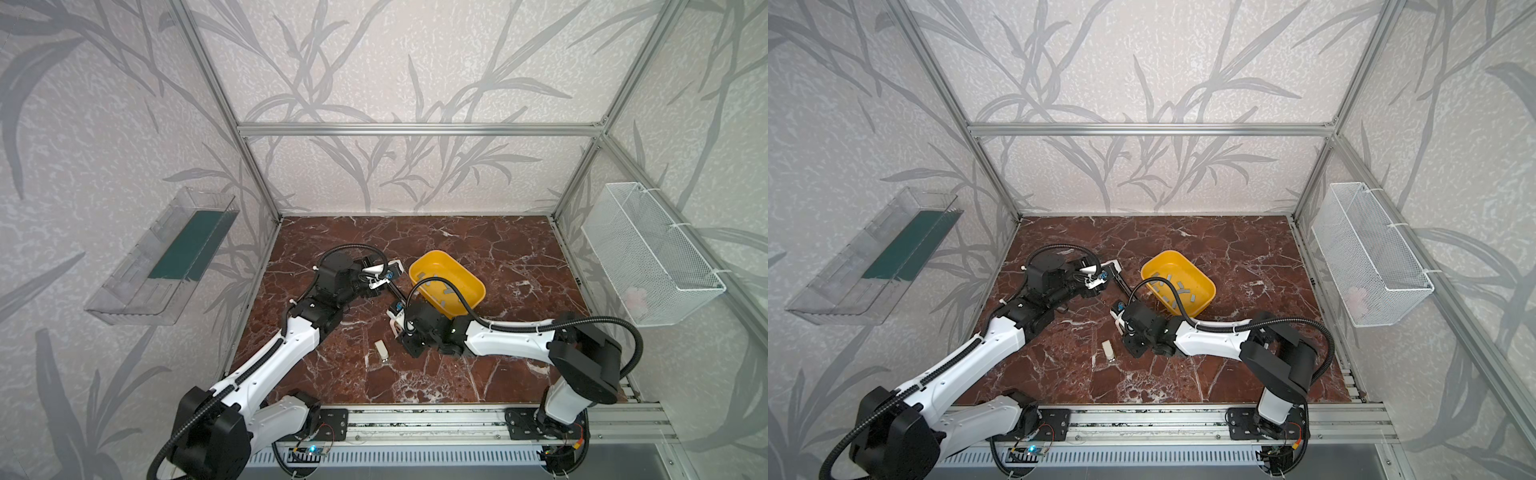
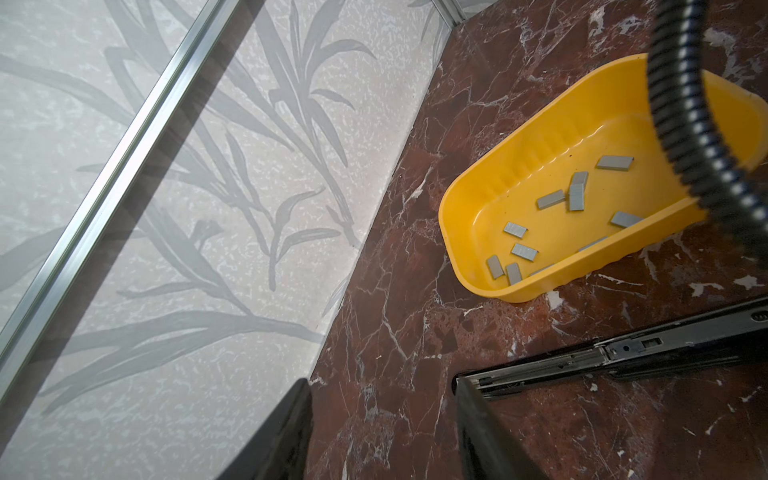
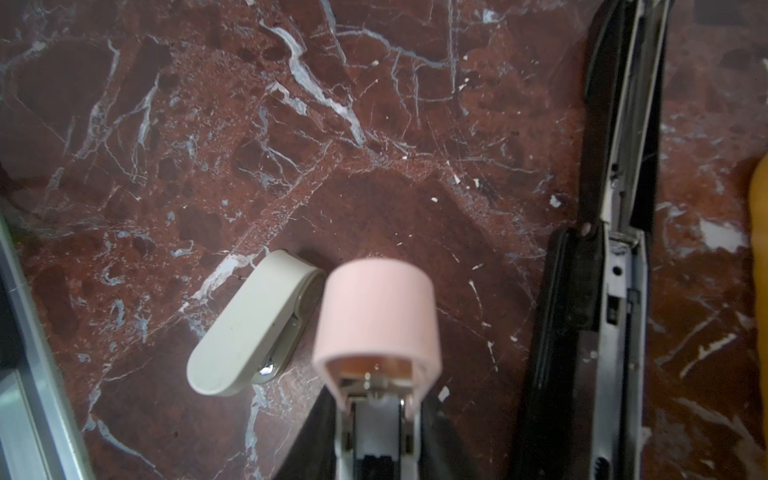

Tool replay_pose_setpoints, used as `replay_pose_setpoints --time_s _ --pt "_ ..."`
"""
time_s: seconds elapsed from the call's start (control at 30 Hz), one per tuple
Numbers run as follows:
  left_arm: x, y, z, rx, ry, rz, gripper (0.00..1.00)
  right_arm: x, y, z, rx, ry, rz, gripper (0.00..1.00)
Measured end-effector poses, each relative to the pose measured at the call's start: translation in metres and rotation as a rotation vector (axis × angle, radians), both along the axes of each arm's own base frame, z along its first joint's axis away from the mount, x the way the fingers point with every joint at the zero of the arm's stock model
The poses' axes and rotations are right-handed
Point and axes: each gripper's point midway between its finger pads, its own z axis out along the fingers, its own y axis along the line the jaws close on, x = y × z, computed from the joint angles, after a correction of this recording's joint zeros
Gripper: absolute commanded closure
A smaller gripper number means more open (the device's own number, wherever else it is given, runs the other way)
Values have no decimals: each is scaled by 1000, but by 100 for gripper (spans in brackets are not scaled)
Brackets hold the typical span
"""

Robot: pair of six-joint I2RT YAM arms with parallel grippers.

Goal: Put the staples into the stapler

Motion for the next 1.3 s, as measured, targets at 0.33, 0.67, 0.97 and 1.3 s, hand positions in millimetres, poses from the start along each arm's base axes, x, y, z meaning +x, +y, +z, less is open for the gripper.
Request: replay_pose_setpoints --time_s 0.33,0.67,0.97,1.3 --pt "-1 0 -3 8 10 -4 44 0 0 -29 -92 58 -9 81" --pt "-2 -1 -4 10 11 -9 44 4 -4 -29 -119 52 -40 43" --pt "-2 -1 -5 11 16 -14 44 -11 -19 11 77 -21 -19 15" --pt "-4 -2 -17 38 59 -27 46 6 -76 116 328 -357 -159 4"
